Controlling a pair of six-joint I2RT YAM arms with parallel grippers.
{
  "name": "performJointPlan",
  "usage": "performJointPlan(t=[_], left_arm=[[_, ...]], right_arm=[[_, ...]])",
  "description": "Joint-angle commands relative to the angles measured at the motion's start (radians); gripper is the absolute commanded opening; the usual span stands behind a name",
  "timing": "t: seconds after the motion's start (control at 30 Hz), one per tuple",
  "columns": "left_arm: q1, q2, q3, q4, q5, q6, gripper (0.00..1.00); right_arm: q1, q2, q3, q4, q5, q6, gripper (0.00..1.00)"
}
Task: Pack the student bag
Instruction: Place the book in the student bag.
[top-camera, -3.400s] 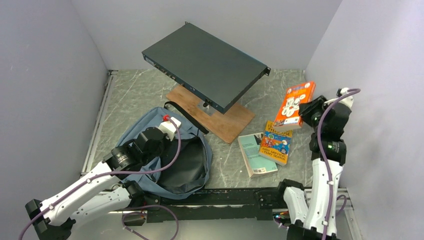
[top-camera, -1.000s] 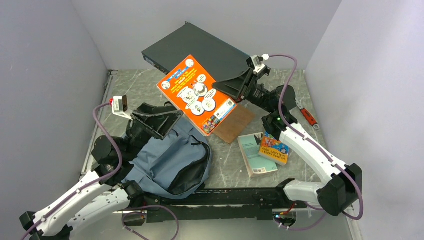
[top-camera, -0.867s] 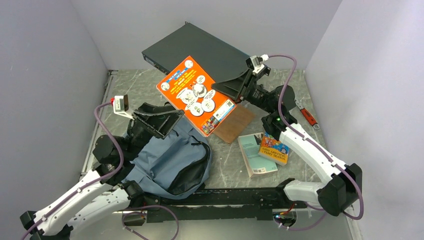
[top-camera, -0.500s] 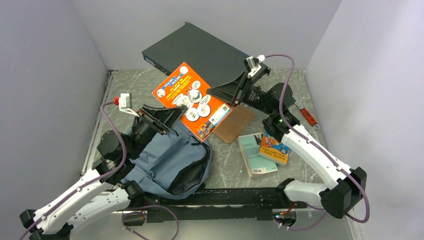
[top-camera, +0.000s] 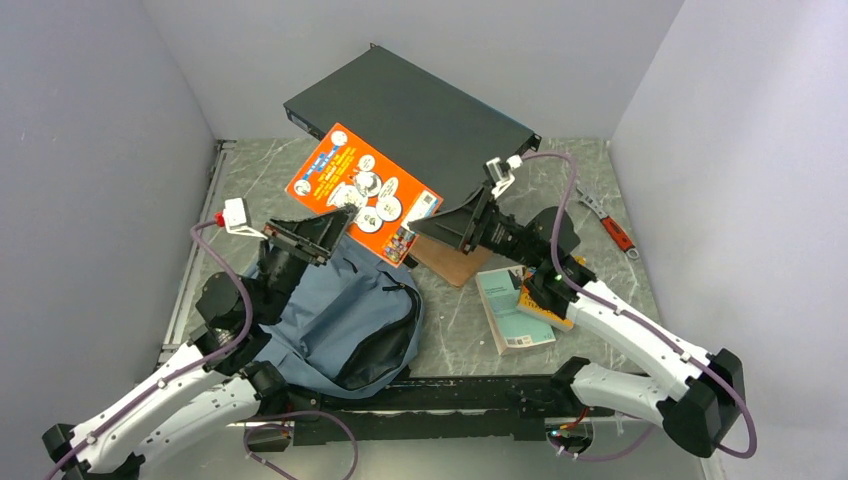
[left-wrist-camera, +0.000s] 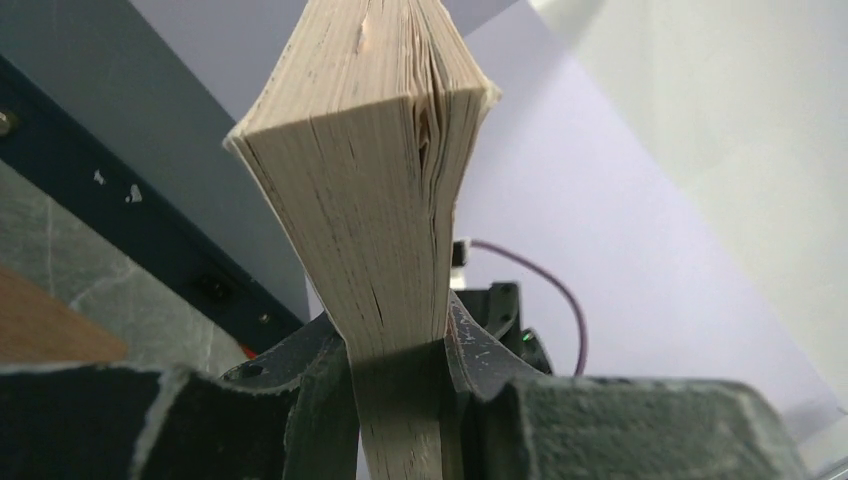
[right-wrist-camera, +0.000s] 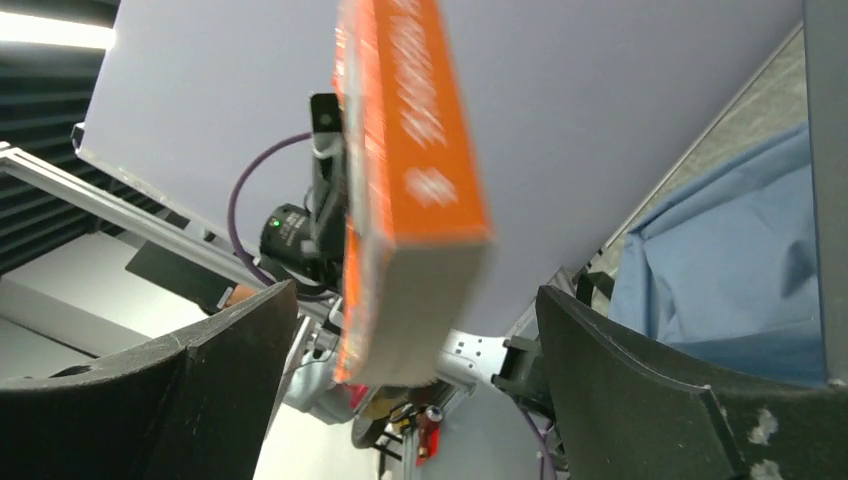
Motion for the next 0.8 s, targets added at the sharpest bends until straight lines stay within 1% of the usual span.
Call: performJointPlan(t=[0.0, 0.03, 0.13, 0.2, 0.3, 0.37, 0.4, 0.53, 0.57, 0.6, 0.67, 0.7, 0.77], left_arm=[[0.003, -0.040, 0.014, 0.256, -0.065, 0.007, 0.00], [0.003, -0.038, 0.013, 0.260, -0.061, 0.009, 0.00], [0.003, -0.037, 0.001, 0.275, -0.043, -0.006, 0.00], [0.003, -0.037, -0.011, 0.282, -0.026, -0.014, 0.00], [0.003, -0.043, -0.027, 0.278, -0.011, -0.028, 0.00], [0.003, -0.051, -0.034, 0.267, -0.011, -0.031, 0.00], [0.003, -0.055, -0.037, 0.264, -0.009, -0.031, 0.00], [0.003, -0.060, -0.049, 0.251, 0.023, -0.045, 0.00], [0.004, -0.060, -0.051, 0.241, 0.034, -0.048, 0.00], [0.003, -0.061, -0.048, 0.201, 0.043, -0.054, 0.00], [0.003, -0.061, -0.029, 0.098, 0.064, -0.059, 0.00], [0.003, -0.062, -0.013, 0.015, 0.078, -0.048, 0.06], [0.003, -0.063, 0.025, -0.186, 0.093, -0.026, 0.35]], right_arm=[[0.058, 0.010, -0.067, 0.186, 0.055, 0.069, 0.92], [0.073, 0.032, -0.076, 0.236, 0.049, 0.089, 0.90], [0.105, 0.081, -0.110, 0.387, 0.043, 0.159, 0.80], [0.112, 0.108, -0.117, 0.455, 0.035, 0.183, 0.76], [0.125, 0.123, -0.112, 0.500, 0.039, 0.182, 0.75], [0.132, 0.122, -0.096, 0.492, 0.045, 0.165, 0.75], [0.134, 0.121, -0.089, 0.477, 0.046, 0.156, 0.73], [0.134, 0.109, -0.094, 0.473, 0.057, 0.139, 0.53], [0.134, 0.101, -0.101, 0.471, 0.063, 0.134, 0.45], [0.134, 0.093, -0.112, 0.466, 0.068, 0.128, 0.33], [0.134, 0.073, -0.130, 0.439, 0.069, 0.108, 0.01], [0.134, 0.050, -0.139, 0.407, 0.066, 0.091, 0.00], [0.134, -0.014, -0.163, 0.302, 0.074, 0.033, 0.00]])
